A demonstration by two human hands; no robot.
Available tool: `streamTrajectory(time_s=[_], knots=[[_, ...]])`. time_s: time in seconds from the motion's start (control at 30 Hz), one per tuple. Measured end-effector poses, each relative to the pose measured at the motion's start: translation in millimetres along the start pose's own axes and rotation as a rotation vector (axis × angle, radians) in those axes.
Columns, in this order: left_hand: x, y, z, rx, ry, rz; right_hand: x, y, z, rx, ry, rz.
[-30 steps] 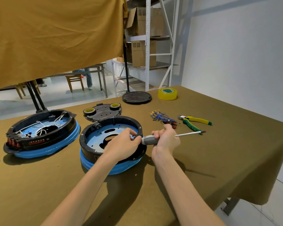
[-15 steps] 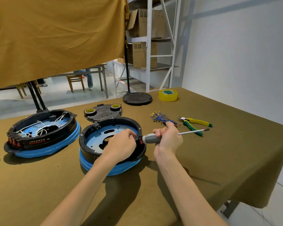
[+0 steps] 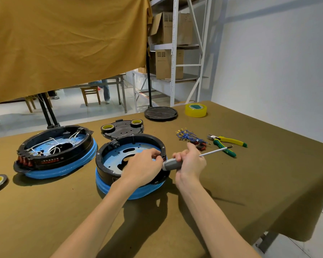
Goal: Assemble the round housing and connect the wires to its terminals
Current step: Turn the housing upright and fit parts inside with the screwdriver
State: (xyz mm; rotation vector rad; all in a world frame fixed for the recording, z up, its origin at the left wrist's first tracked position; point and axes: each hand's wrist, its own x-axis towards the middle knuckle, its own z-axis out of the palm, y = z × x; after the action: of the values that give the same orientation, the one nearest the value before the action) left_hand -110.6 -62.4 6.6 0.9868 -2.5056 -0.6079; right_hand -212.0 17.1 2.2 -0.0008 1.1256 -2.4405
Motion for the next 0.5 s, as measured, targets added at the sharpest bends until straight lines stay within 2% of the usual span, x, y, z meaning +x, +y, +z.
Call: streamTrajectory(time_s=[0.1, 0.23, 0.3, 0.4, 0.5], knots=[[-6.2, 3.3, 2.5, 0.036, 0.073, 0.039, 20.3, -18.0, -12.6, -0.202, 0.009, -0.009], [-14.2, 12.2, 6.2, 0.115, 0.230, 0.026, 44.9, -40.4, -32.0, -0.990, -0.102, -0.081], [-16.5, 15.2, 6.0, 0.132, 0.259, 0.035, 46.8, -40.7, -42.2, -1.322, -0.195, -0.228], [-18.6, 16.7, 5.1, 0.136, 0.277, 0.043, 48.1, -35.8, -51.6, -1.627, -0.306, -0.433], [-19.6, 17.8, 5.5, 0.151, 0.283, 0.050, 51.4, -36.4, -51.6, -1.843, -0.372, -0.517]])
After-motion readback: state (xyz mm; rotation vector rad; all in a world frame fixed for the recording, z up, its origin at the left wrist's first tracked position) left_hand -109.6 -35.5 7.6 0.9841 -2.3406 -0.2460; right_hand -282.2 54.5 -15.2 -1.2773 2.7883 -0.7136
